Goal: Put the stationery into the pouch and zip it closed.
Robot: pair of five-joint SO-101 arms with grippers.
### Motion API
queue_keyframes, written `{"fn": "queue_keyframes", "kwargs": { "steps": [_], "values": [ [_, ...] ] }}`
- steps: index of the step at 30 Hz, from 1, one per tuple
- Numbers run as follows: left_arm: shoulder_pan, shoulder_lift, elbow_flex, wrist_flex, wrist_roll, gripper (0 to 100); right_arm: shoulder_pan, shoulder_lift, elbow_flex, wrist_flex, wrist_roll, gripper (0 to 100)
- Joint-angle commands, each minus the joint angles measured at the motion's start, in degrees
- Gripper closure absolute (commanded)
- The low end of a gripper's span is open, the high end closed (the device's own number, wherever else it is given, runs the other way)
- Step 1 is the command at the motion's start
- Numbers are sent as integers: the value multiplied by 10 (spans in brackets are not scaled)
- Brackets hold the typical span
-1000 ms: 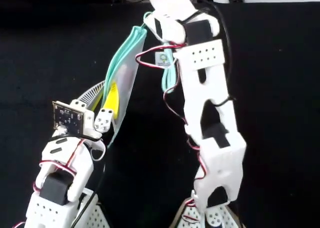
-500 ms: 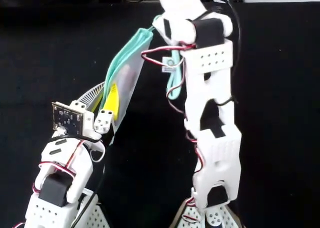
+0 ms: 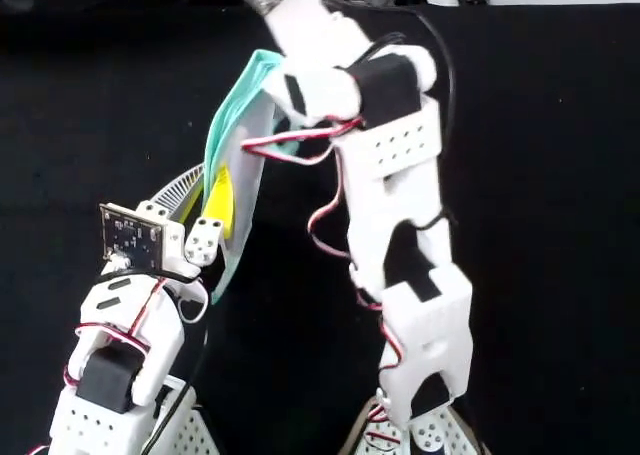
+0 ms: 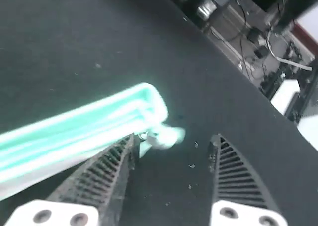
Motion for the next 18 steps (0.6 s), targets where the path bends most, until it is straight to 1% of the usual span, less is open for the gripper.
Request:
{"fn": "queue_keyframes", "kwargs": {
  "steps": [1,5,7,8,11,12,13,15,18],
  "values": [
    [-2,-5,-3,-4,1,967,-26,-77,35,4,-24,763],
    [-3,-5,-3,-4,1,967,-43,-166,132,3,-27,770],
    [-6,-5,-4,-3,0,967,-40,-217,194,3,-27,797],
    [-16,-4,-8,-1,0,967,-31,-244,228,3,-27,826],
    [-74,-4,-30,0,-12,967,11,-334,354,3,-27,979],
    [-98,-4,-40,0,-23,967,30,-362,400,3,-27,988],
    [-119,-4,-51,1,-36,967,49,-391,450,2,-27,967],
    [-151,-4,-71,1,-66,966,82,-444,546,-16,-27,988],
    [-163,5,-72,1,-126,966,128,-531,698,-65,-25,986]
  ]
}}
